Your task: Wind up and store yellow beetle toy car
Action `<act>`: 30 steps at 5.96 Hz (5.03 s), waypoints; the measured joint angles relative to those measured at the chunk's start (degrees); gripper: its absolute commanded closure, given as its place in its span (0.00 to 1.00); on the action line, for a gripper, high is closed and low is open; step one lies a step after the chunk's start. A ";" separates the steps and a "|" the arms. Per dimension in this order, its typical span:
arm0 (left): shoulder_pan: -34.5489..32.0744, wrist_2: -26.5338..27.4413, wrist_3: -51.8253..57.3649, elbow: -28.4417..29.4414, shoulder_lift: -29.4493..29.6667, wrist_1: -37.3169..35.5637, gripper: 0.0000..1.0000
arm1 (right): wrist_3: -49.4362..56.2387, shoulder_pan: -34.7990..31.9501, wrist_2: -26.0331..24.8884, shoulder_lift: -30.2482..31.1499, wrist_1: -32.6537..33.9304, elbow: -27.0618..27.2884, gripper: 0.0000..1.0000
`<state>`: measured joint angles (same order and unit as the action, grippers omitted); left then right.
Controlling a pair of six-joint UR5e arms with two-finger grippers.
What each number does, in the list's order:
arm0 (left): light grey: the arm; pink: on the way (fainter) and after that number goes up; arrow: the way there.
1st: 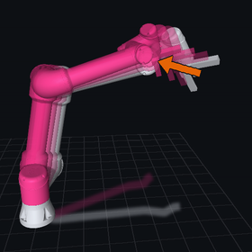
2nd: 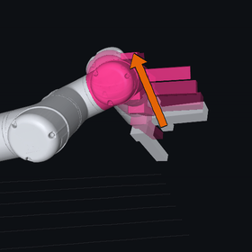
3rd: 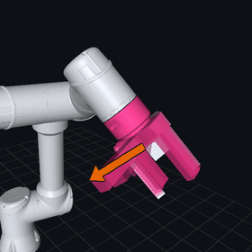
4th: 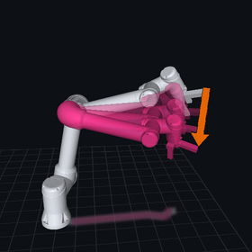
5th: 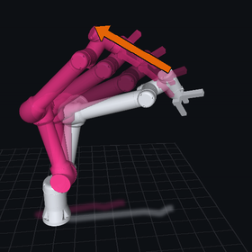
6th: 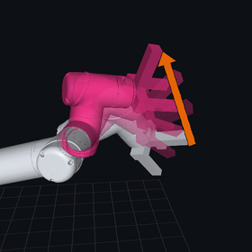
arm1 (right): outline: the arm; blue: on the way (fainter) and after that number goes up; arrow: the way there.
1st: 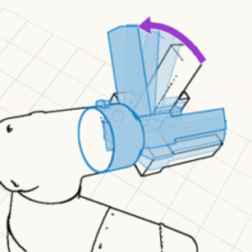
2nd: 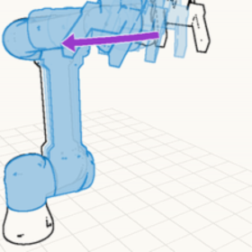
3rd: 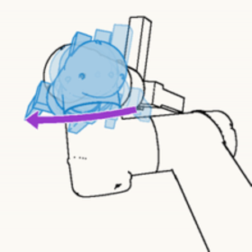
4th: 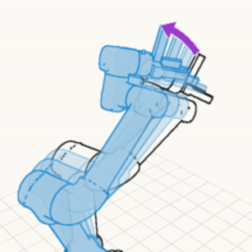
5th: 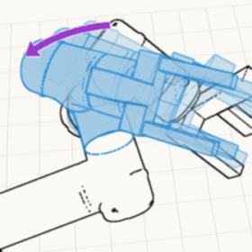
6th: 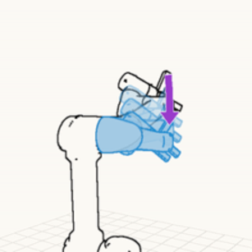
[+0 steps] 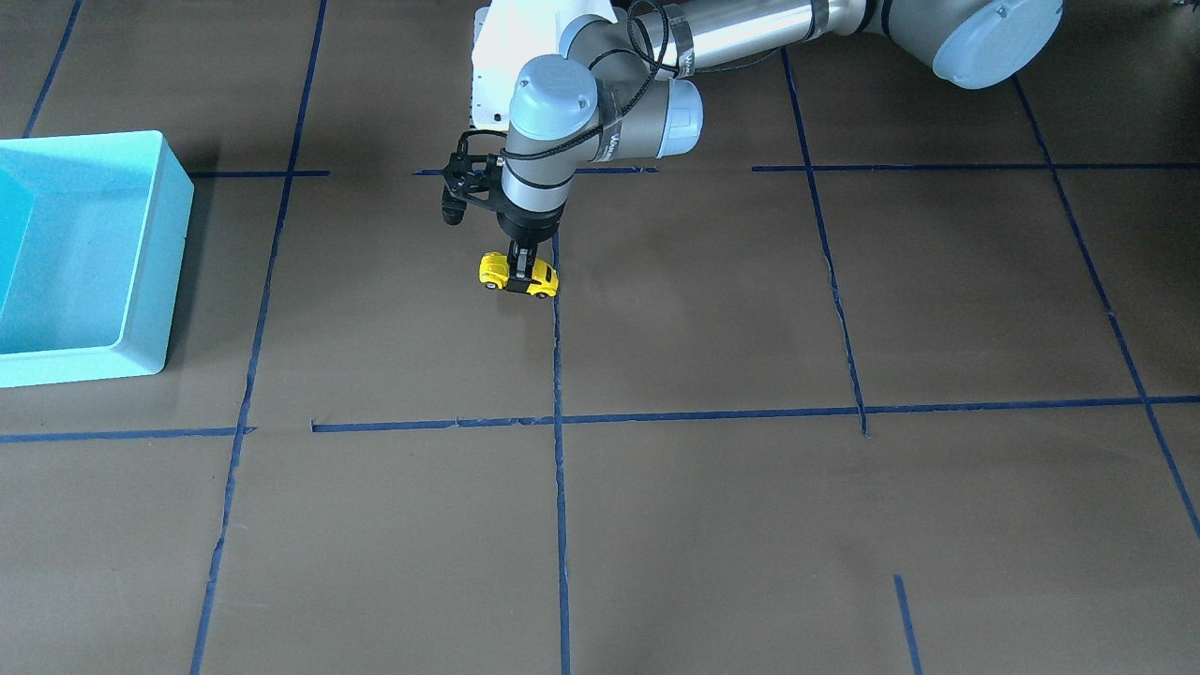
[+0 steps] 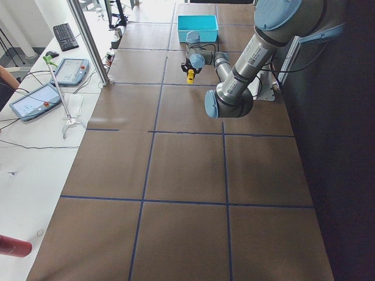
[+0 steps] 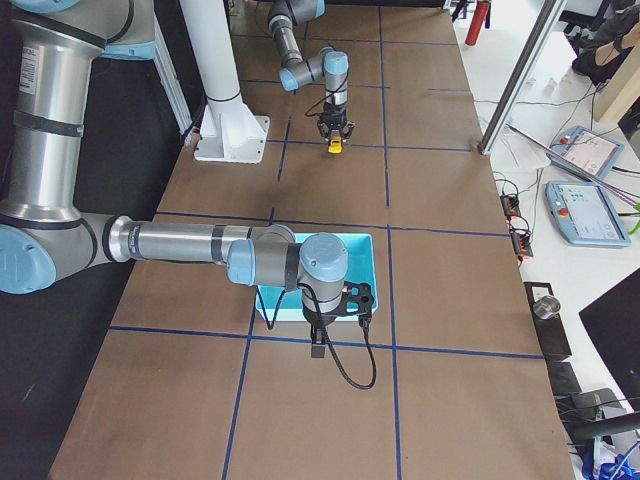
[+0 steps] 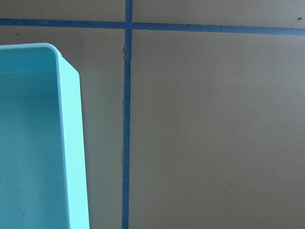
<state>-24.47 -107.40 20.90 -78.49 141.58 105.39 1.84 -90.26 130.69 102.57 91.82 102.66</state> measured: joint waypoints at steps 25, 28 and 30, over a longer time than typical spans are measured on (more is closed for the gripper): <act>-32.14 -12.35 9.81 -31.79 -43.23 -12.16 0.00 | -0.08 0.00 0.00 -0.06 -0.07 0.02 0.00; -50.96 -20.85 9.21 -25.84 -47.97 -17.19 0.00 | -0.11 0.00 0.00 -0.12 -0.09 0.08 0.00; -58.97 -25.18 0.78 -24.23 -51.48 -17.88 0.00 | -0.27 0.03 0.02 -0.46 -0.18 0.25 0.00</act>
<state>-83.44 -132.59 21.68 -102.72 90.10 87.51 1.57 -90.23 130.72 102.11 91.65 102.91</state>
